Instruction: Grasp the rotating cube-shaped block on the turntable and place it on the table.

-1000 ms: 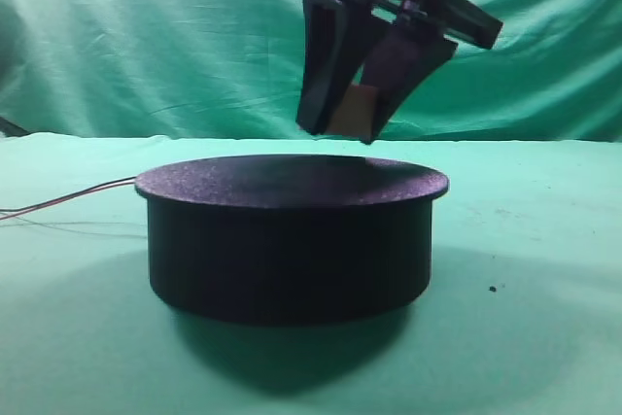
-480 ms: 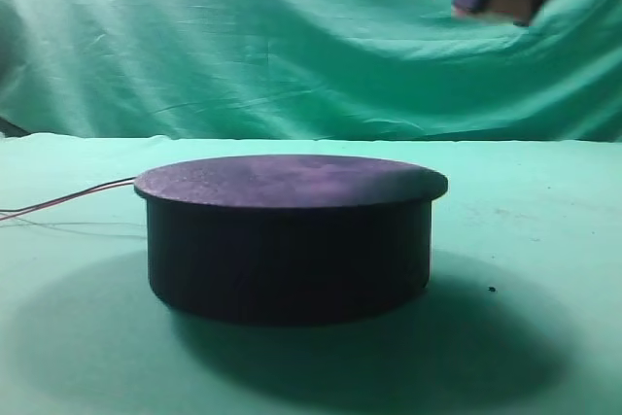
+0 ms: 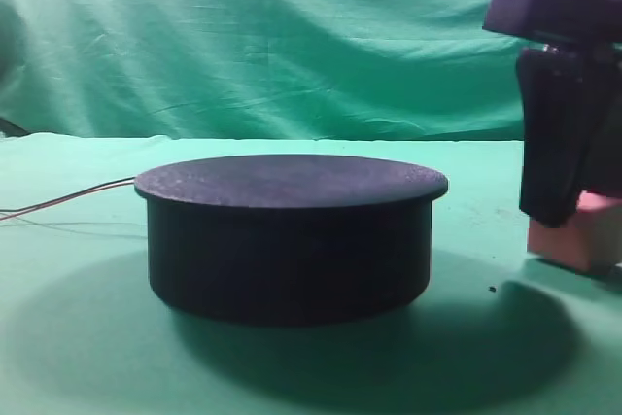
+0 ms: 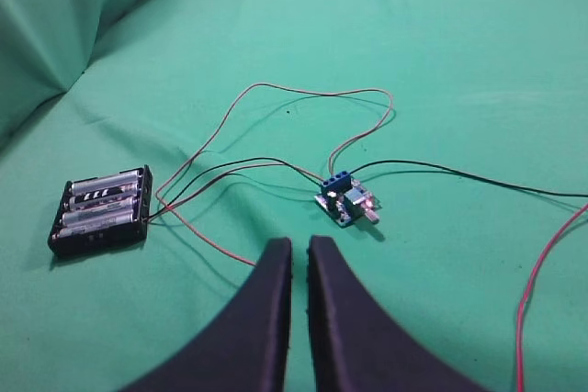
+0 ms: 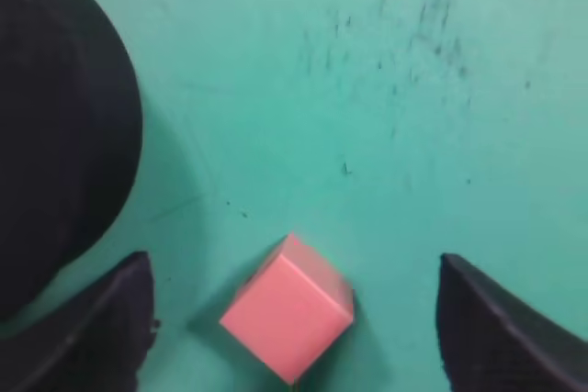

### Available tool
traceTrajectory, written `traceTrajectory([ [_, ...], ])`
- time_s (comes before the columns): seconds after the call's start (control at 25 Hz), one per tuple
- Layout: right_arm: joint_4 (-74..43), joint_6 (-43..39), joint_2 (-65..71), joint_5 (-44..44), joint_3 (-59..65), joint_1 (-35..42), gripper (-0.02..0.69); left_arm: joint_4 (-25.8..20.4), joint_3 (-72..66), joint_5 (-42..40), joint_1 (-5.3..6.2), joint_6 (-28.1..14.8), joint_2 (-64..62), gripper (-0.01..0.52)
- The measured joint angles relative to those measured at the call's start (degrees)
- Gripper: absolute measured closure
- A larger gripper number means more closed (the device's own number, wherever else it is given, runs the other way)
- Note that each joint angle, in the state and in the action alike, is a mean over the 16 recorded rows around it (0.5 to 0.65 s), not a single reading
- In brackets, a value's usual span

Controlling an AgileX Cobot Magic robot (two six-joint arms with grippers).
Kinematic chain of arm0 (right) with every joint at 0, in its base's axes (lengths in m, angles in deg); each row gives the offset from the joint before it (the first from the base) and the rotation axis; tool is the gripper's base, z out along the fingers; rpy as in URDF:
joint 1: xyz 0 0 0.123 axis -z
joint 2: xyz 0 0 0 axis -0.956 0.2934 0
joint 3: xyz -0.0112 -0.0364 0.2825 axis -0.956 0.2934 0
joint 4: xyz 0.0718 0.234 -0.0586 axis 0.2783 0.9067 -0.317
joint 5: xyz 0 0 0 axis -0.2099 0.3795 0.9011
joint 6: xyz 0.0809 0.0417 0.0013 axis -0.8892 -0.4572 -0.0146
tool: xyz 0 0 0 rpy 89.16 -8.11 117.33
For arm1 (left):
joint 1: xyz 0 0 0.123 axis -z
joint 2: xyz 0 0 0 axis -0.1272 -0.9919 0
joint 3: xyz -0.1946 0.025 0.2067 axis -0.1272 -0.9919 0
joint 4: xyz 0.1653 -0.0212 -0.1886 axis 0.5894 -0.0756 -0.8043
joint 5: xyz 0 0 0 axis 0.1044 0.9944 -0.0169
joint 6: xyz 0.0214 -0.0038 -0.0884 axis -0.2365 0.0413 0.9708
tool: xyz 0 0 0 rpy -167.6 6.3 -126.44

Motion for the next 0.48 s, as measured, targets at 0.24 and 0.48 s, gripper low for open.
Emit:
traceTrajectory([
  [0.24, -3.7, -4.4, -9.4, 7.2, -3.3, 0.0, 0.43, 0.0, 0.0, 0.0, 0.0, 0.0, 0.0, 0.514],
  [0.48, -6.2, -7.4, -22.9, 12.5, -3.2, 0.0, 0.62, 0.0, 0.0, 0.0, 0.0, 0.0, 0.0, 0.514],
])
